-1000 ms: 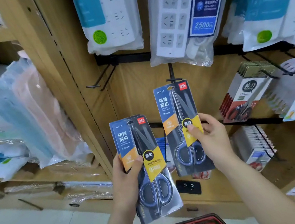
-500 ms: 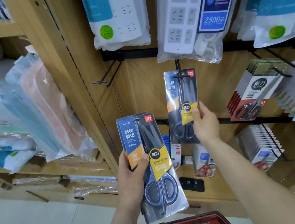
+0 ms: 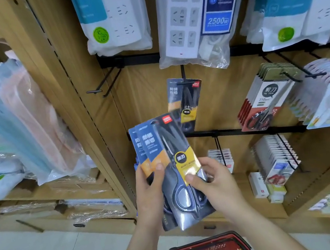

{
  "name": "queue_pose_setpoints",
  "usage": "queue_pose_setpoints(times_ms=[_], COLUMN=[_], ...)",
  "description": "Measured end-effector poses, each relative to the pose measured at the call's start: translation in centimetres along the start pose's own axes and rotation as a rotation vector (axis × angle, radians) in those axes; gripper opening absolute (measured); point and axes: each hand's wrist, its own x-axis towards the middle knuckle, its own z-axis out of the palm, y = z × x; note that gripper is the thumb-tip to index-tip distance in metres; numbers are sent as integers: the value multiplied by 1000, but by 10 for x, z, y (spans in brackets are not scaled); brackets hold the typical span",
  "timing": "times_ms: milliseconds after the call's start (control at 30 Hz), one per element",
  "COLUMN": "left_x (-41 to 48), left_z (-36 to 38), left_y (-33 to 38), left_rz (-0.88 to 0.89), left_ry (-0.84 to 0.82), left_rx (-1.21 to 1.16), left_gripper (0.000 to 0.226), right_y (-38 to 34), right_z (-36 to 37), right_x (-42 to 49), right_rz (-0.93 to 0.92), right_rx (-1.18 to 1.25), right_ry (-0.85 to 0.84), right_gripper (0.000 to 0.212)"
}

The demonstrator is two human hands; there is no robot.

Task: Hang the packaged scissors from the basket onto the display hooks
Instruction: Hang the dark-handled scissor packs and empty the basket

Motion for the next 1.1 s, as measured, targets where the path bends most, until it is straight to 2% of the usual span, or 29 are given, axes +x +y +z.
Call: queue_pose_setpoints(times_ms=[100, 200, 400, 767, 1000, 1100], left_x=[2, 5, 13, 17, 18, 16], left_z=[0, -1, -10, -26, -32, -30], left_y=[1, 0, -2, -2, -1, 1], left_rz=[44, 57, 54, 94, 81, 79], left_ry=[7, 21, 83, 147, 131, 111], left_rx=[35, 58, 66, 98, 121, 133], left_gripper=[27, 33, 23, 27, 27, 32], right_y=[2, 3, -3, -10, -7, -3], right_z=[0, 1, -7, -18, -10, -6], right_x=[-5, -6, 3, 34, 85, 110], right_rz=[-12, -64, -75, -85, -90, -47], right_rx=[120, 111, 229, 65, -81, -144], right_ry=[53, 97, 147, 296, 354, 317], right_gripper=[25, 19, 20, 26, 21, 15])
